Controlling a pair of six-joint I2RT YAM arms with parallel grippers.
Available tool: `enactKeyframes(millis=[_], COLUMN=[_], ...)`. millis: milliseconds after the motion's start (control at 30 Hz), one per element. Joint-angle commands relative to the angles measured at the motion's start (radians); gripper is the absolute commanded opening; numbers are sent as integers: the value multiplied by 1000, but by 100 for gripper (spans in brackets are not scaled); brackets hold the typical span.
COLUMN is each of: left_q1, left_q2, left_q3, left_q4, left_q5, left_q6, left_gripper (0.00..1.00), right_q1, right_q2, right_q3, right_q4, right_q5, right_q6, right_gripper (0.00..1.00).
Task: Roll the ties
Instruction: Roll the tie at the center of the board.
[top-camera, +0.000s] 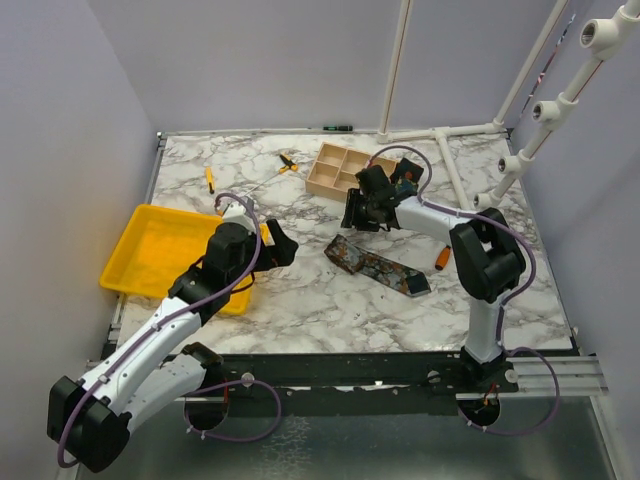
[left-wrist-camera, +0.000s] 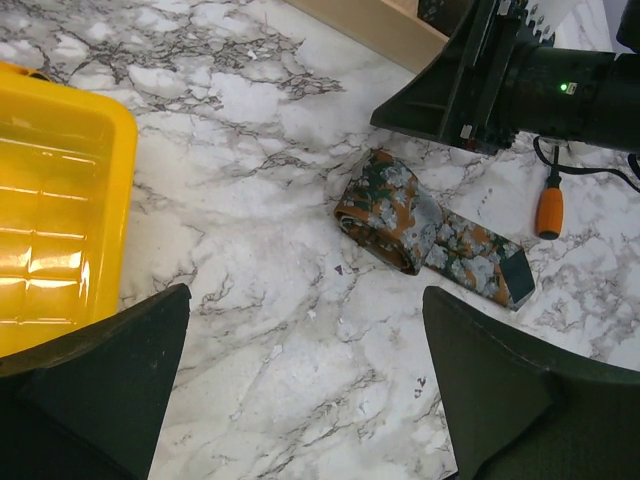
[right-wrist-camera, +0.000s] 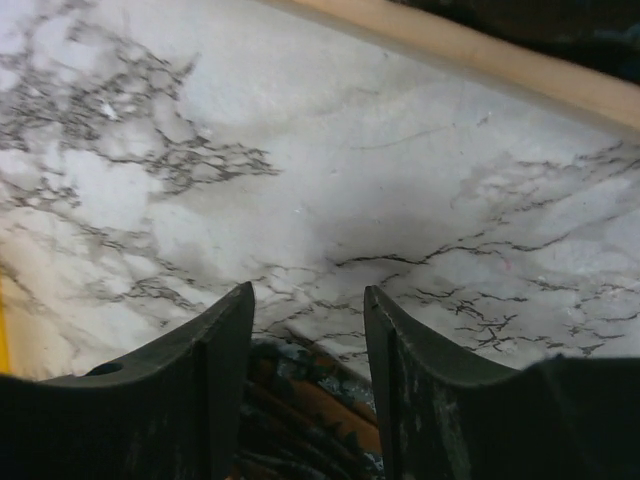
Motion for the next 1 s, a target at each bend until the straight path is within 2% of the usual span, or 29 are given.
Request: enactKeyframes(millis=[0, 100, 300, 767, 967], left_q1=[6, 6, 6, 6, 6], left_q2=[-33, -23, 19, 59, 70], left_q3=[-46, -51, -47, -51, -57], left_q4=[-37, -37, -30, -11, -9], left_q5=[1, 9, 18, 40, 51], left_q6=[-40, -47, -47, -34, -40], left_gripper=[99, 99, 99, 99, 99], right_q1=[-5, -5, -2, 56, 78], right_q2=[50, 77, 86, -44, -94], right_q3=[26, 40, -15, -259, -312], right_q4=[-58, -76, -42, 13, -2], right_q5=[-44, -46, -141, -308, -385], right_q6=[-17, -28, -71, -166, -209], right_gripper=[47, 39, 30, 23, 22])
